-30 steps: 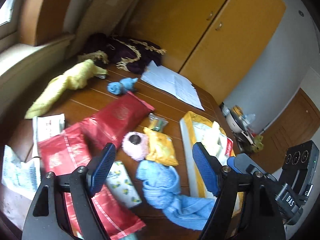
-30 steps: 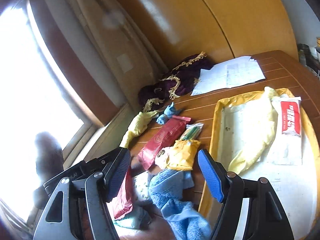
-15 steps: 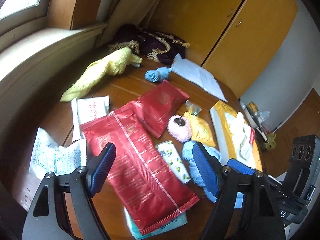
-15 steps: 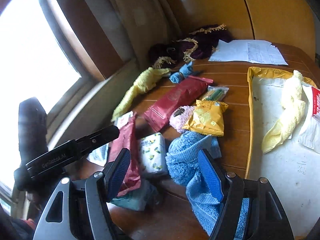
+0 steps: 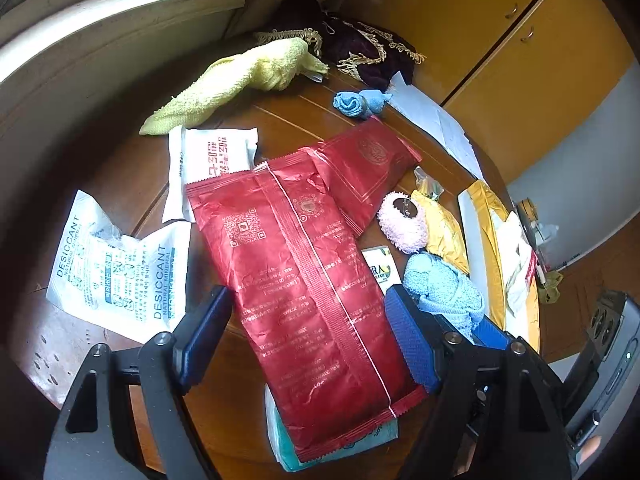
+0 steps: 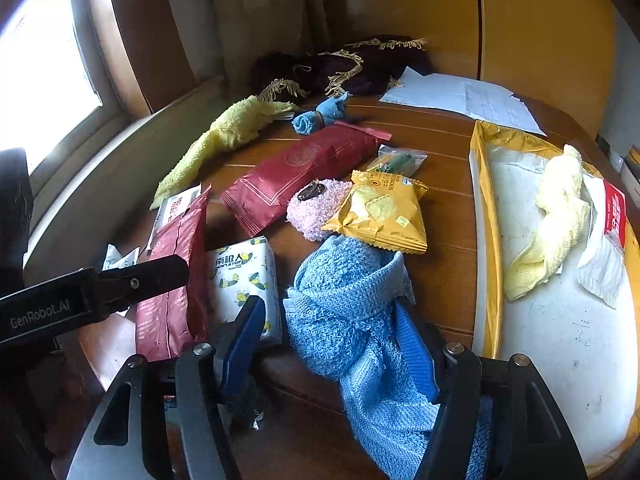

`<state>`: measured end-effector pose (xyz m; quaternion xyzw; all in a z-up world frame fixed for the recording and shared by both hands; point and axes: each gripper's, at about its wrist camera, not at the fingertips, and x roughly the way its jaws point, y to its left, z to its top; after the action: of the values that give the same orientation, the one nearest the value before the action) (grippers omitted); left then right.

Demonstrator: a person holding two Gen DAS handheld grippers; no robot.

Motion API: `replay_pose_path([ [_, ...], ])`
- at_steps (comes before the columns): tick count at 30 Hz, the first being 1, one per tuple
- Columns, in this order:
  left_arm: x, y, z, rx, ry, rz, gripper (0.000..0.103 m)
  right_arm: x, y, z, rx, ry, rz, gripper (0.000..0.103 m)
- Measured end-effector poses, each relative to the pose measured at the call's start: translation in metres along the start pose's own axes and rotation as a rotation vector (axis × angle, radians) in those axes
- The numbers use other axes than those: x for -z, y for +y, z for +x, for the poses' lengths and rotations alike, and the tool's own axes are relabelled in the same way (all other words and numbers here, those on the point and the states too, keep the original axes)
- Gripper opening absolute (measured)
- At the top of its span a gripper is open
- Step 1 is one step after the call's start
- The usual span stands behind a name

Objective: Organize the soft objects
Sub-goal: 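Grasp the blue towel with the right gripper while the left grasps the red foil bag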

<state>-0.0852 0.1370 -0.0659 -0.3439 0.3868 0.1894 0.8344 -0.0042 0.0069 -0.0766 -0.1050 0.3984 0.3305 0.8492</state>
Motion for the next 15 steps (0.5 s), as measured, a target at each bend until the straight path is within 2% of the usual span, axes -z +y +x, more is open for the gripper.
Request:
replay_pose_path([
  [8, -0.007, -0.001, 0.015, -0.051, -0.007, -0.009, 0.080, 0.001, -0.007, -0.001, 0.038, -0.020, 0.023, 0.045],
  [11, -0.005, -0.001, 0.014, -0.048, -0.029, -0.021, 0.077, 0.001, -0.012, -0.006, 0.008, -0.036, 0.045, 0.042],
  [15, -0.005, 0.003, 0.013, -0.029, -0.043, -0.036, 0.066, 0.000, -0.022, -0.017, -0.064, -0.084, 0.106, 0.041],
])
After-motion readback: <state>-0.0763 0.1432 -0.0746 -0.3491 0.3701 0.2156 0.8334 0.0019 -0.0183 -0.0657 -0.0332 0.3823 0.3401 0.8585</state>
